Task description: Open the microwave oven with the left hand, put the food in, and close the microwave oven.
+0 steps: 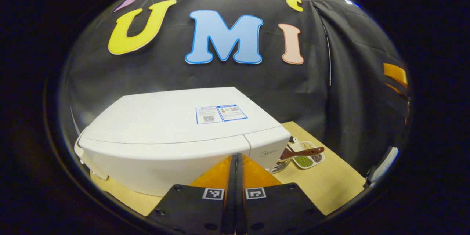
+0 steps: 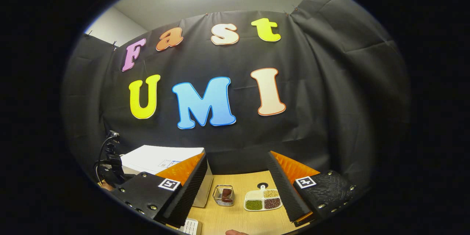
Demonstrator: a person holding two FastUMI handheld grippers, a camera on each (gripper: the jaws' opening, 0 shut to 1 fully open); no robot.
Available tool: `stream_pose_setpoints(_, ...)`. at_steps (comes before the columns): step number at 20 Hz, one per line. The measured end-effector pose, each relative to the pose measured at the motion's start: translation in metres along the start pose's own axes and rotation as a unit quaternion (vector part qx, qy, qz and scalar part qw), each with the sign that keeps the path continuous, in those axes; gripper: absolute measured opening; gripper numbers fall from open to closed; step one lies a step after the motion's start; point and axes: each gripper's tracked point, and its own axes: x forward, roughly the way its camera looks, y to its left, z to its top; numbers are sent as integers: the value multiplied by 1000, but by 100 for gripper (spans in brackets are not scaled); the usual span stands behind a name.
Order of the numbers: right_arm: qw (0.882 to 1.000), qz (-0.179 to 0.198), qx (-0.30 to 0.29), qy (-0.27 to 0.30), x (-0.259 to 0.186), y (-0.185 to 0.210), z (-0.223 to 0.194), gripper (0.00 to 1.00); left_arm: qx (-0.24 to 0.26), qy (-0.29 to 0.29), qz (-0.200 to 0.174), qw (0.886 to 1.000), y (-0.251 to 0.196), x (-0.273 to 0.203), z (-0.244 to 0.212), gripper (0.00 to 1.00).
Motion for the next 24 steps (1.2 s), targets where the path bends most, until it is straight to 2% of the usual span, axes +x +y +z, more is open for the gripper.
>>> stream_pose_setpoints(4,1000,15,3,1,-4,11,5,98,15,-24,46,999,13,-23,21,7)
stream_pose_setpoints(6,1000,18,3,-10,-8,24,18,98,35,-63,70,995,22,-60,58,7)
stream_pose_setpoints(9,999,18,-8,-32,-20,51,49,98,47,-150,93,983,28,-146,140,8)
stream_pose_setpoints(10,999,15,-13,-34,-25,61,59,98,46,-186,98,977,30,-176,166,36)
stream_pose_setpoints(12,999,17,-21,-42,-40,87,80,98,42,-217,118,968,44,-239,202,92)
stream_pose_setpoints(14,998,21,-24,-46,-56,112,93,98,31,-244,133,960,54,-294,224,99)
stream_pose_setpoints(15,998,21,-23,-49,-65,124,97,98,30,-255,134,957,58,-316,231,97)
stream_pose_setpoints(16,998,19,-23,-53,-73,133,101,98,32,-267,135,954,63,-335,234,99)
stream_pose_setpoints(17,998,14,-23,-57,-80,142,102,98,34,-272,134,952,68,-350,233,97)
stream_pose_setpoints(19,998,7,-30,-58,-96,159,104,98,34,-271,127,954,80,-371,221,99)
stream_pose_setpoints(22,998,-4,-38,-58,-117,180,101,98,18,-265,115,957,97,-389,203,93)
stream_pose_setpoints(23,998,-7,-39,-56,-122,186,99,98,11,-266,111,957,103,-395,198,99)
stream_pose_setpoints(24,998,-10,-40,-54,-128,191,98,98,5,-270,107,957,106,-400,197,97)
